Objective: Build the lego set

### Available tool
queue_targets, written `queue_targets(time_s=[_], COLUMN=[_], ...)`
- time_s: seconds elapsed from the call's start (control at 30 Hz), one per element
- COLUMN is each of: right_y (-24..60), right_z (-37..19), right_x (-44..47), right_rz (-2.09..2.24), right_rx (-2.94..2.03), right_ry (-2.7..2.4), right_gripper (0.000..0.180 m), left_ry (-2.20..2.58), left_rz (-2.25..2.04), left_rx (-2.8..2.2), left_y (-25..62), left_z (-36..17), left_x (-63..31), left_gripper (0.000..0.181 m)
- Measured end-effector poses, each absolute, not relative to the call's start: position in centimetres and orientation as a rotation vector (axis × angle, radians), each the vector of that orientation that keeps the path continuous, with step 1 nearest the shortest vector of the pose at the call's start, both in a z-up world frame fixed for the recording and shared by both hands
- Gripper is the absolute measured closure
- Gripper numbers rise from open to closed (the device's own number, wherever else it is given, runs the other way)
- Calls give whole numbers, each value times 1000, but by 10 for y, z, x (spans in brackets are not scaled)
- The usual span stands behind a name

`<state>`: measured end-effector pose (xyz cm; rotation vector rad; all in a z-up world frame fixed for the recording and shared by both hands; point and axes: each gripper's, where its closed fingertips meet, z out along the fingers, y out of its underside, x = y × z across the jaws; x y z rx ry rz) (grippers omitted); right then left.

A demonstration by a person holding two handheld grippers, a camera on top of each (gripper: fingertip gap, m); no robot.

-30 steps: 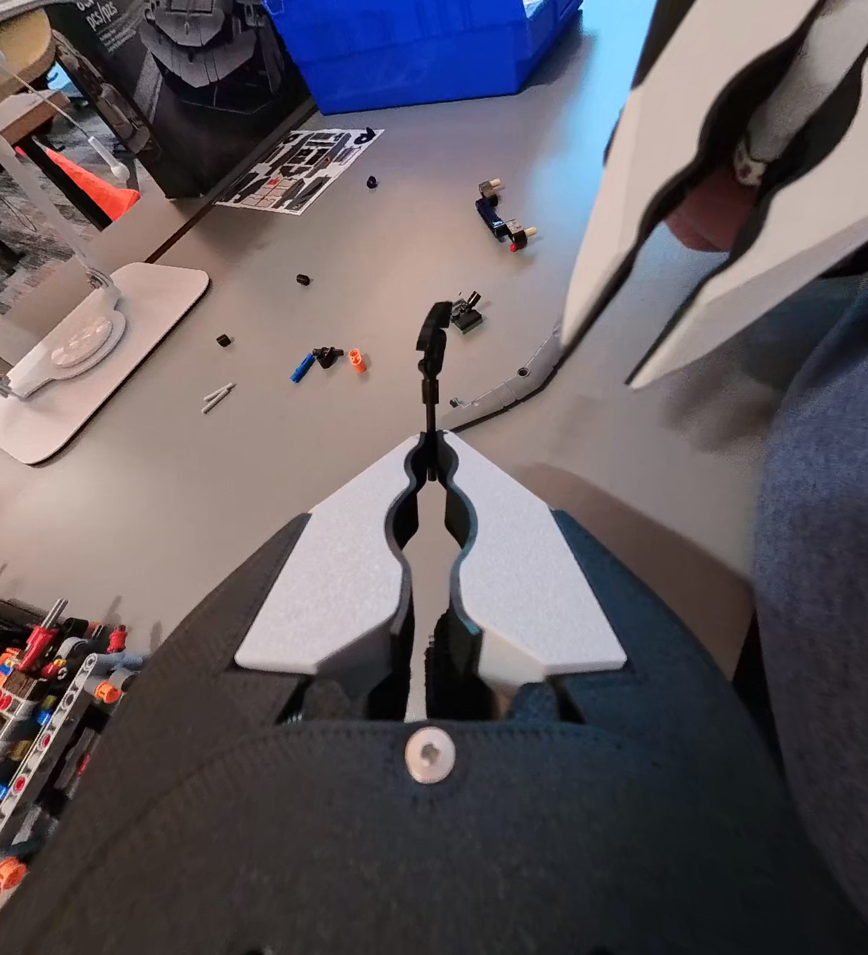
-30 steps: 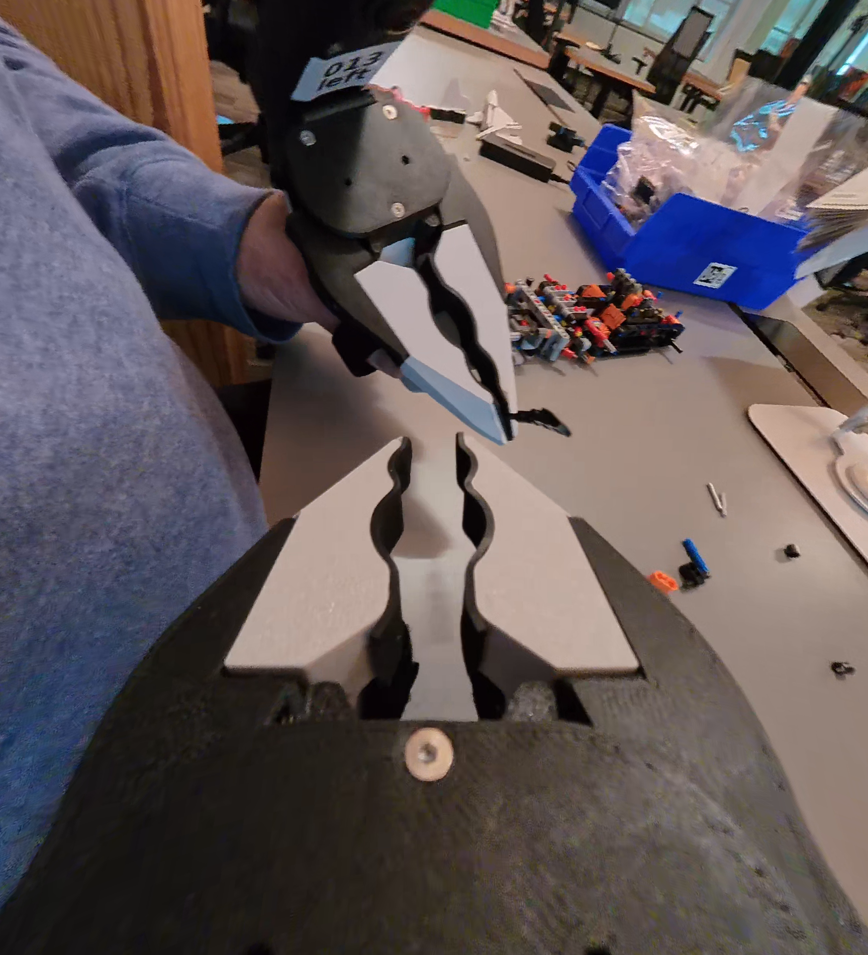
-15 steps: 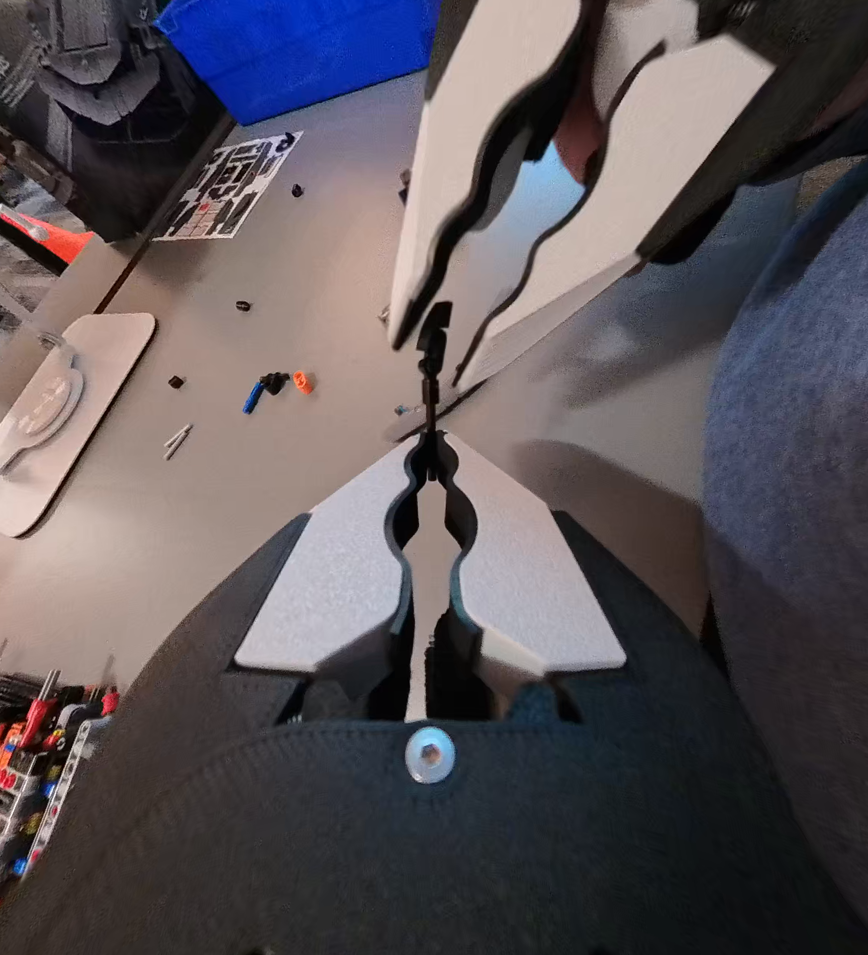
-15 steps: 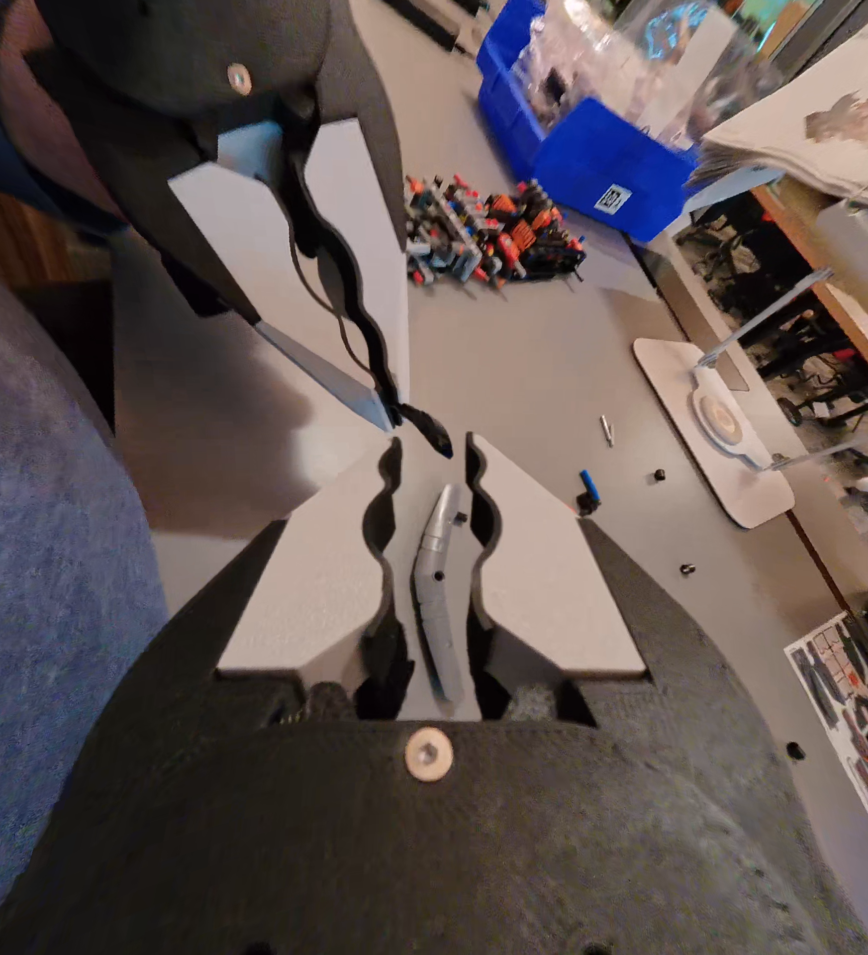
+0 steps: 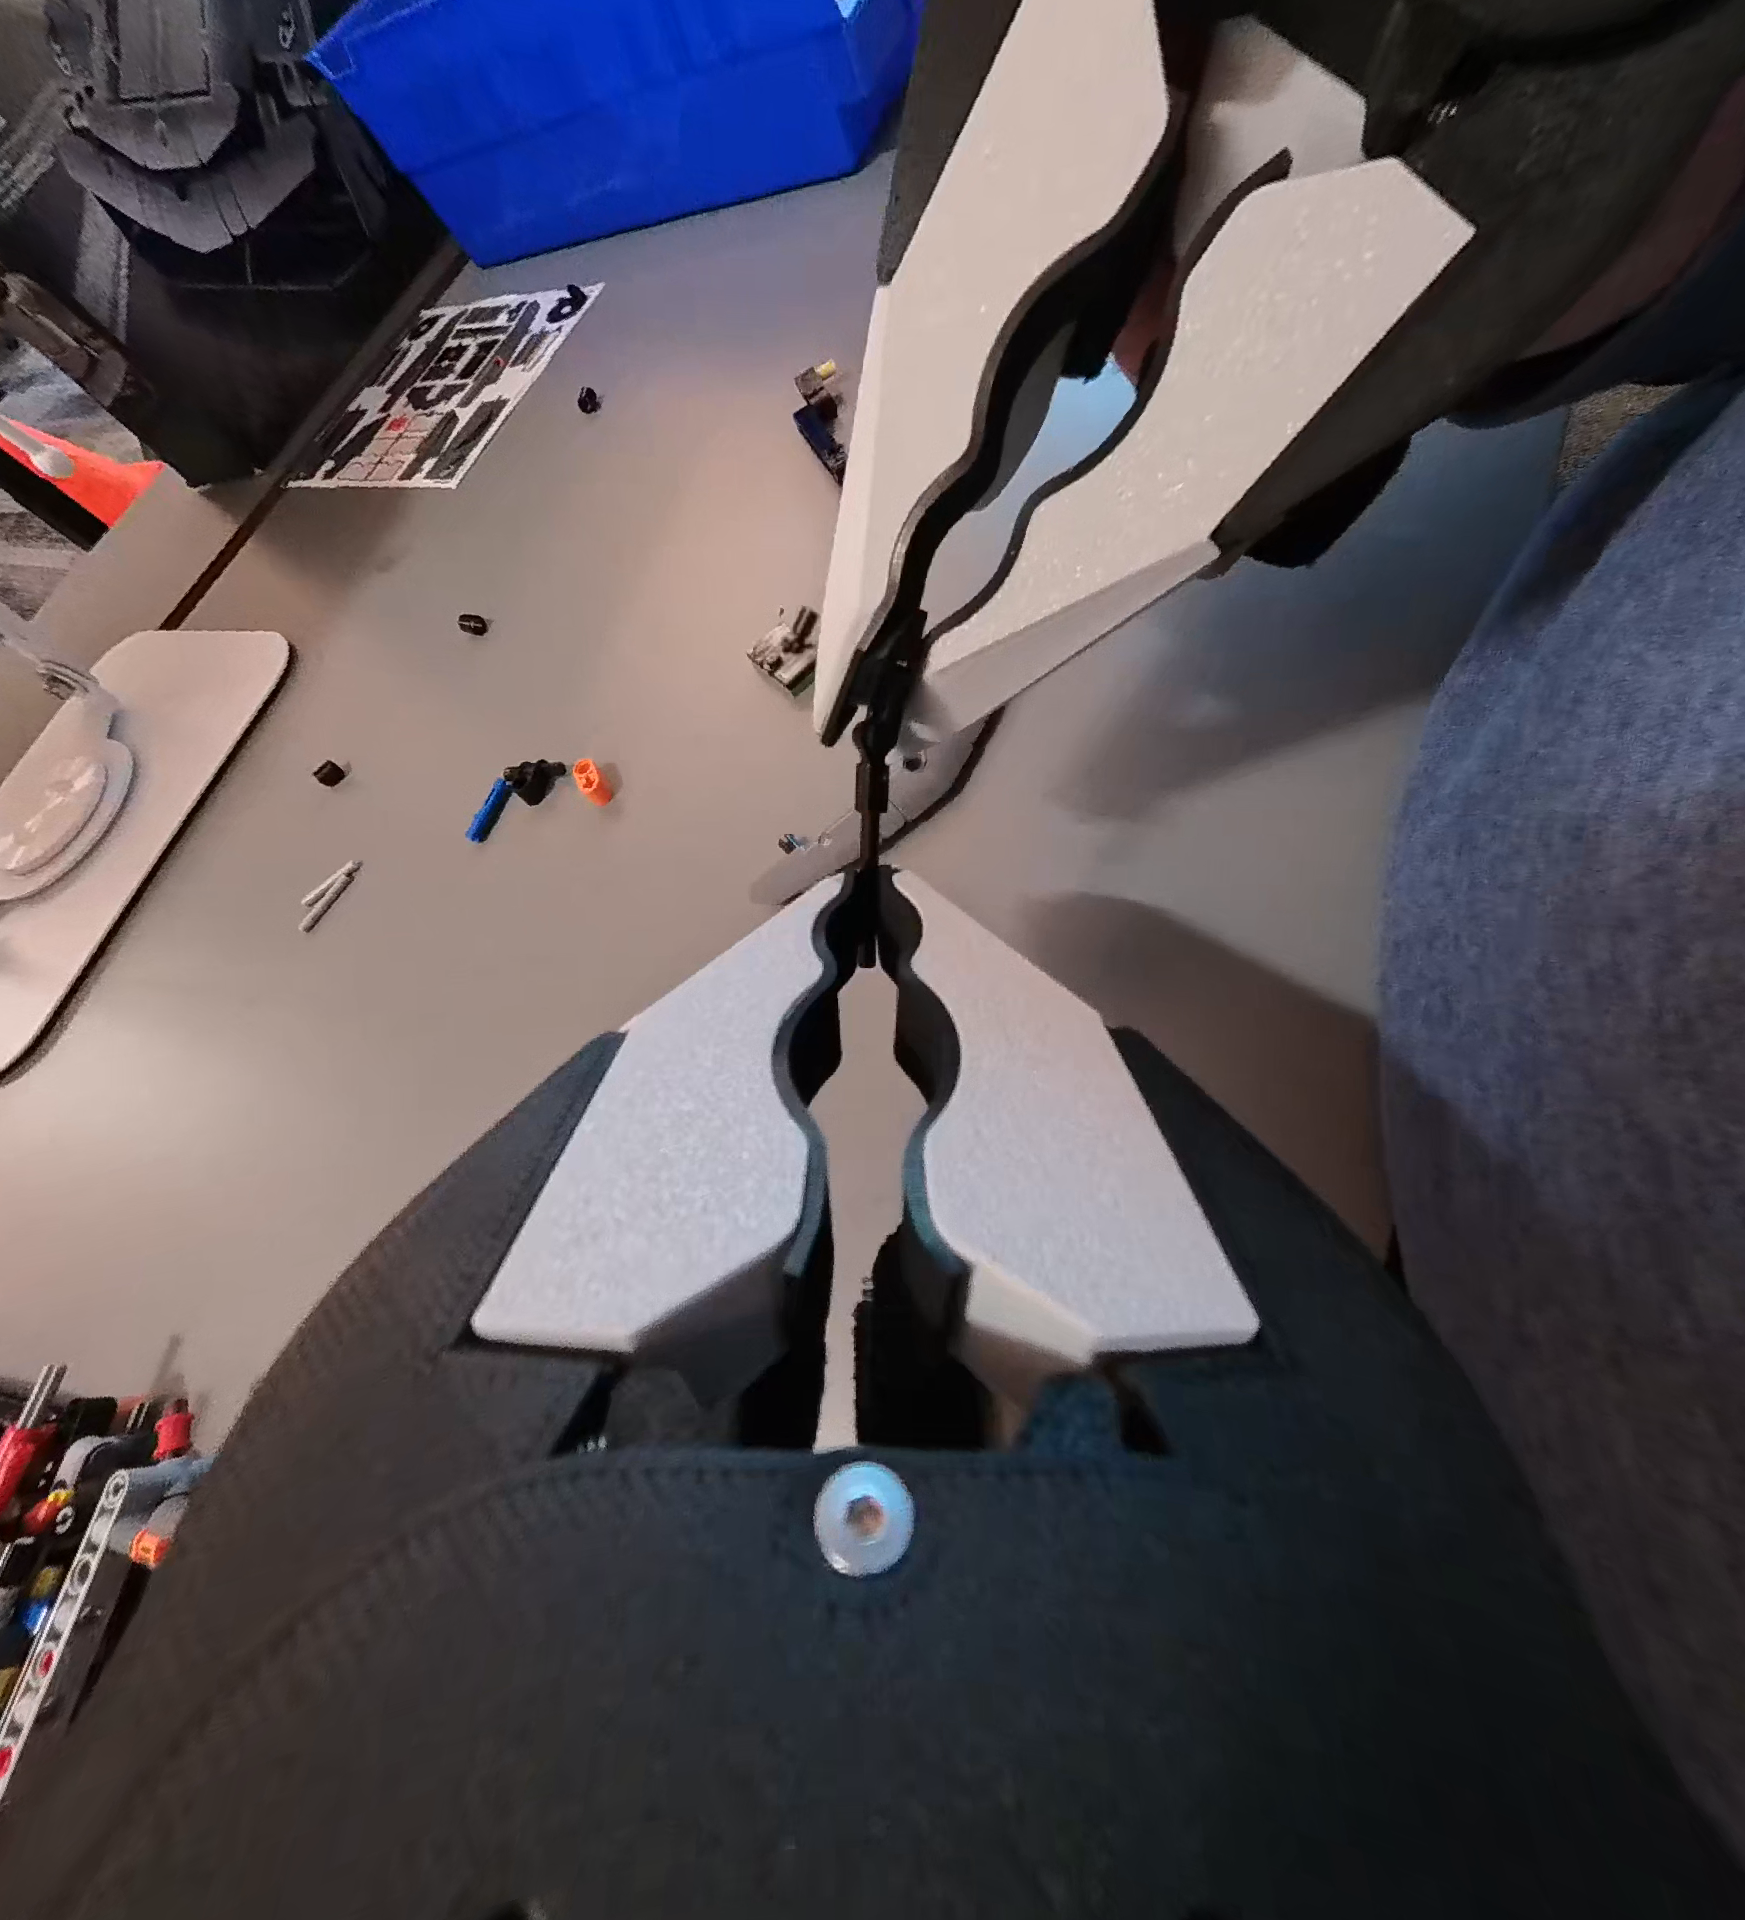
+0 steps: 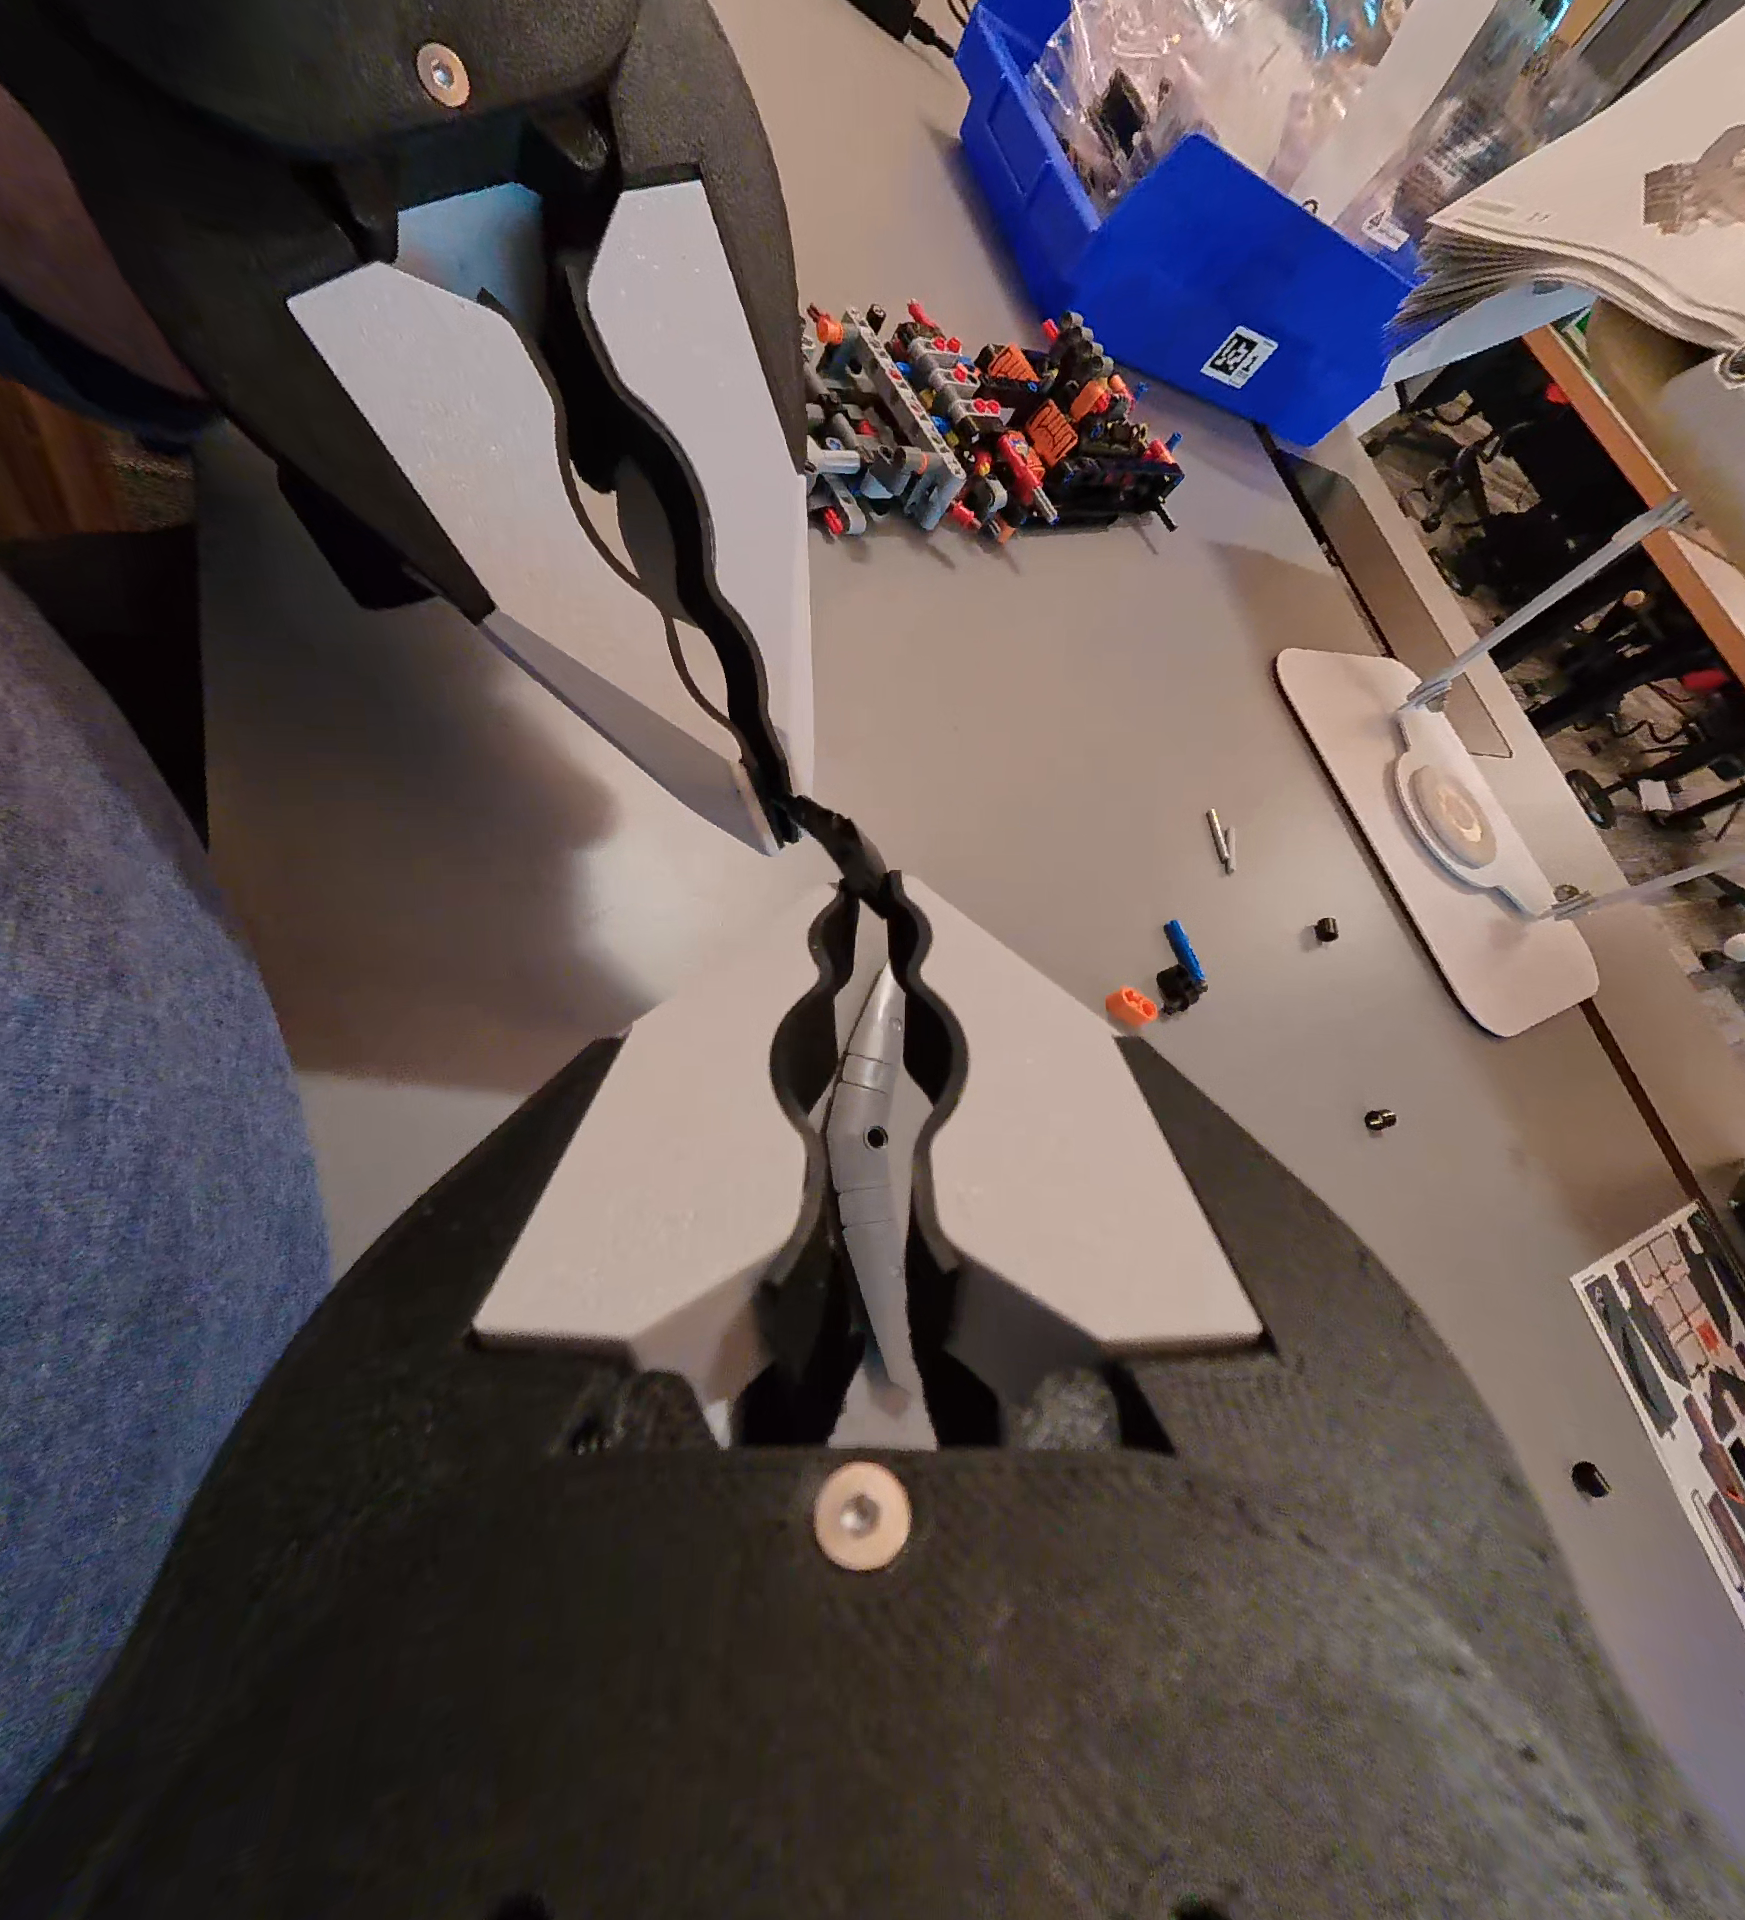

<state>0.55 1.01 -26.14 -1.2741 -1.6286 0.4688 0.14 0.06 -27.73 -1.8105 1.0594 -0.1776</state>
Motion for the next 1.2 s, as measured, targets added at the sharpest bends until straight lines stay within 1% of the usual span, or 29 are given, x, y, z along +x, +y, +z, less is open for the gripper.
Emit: queue_targets(time_s=[0.03, 0.1, 0.3, 0.37, 0.43, 0.6, 0.9, 1.2], right_y=[10, 12, 16, 15, 14, 11, 15, 14], right_z=[-261, -259, -262, -264, -266, -267, -263, -262], right_x=[5, 6, 6, 7, 7, 6, 7, 7], right_rz=[473, 475, 545, 564, 553, 553, 598, 613], right_rx=[-1275, -1277, -1341, -1350, -1341, -1330, -1354, -1352], right_ry=[-1622, -1610, -1581, -1588, -1604, -1625, -1578, -1576], right_gripper=[176, 176, 160, 164, 171, 178, 166, 165], left_ry=[1056, 1050, 1027, 1027, 1029, 1029, 1023, 1023], left_rz=[-181, -186, -183, -180, -182, -186, -191, -189], left_rx=[-1809, -1805, -1805, -1801, -1800, -1802, -1806, -1810], left_y=[1, 1, 3, 3, 3, 4, 5, 6], left_z=[-276, -275, -273, -272, -272, -273, -273, -275], left_x=[2, 2, 0, 0, 1, 2, 2, 2], left_gripper=[181, 181, 181, 181, 181, 181, 181, 181])
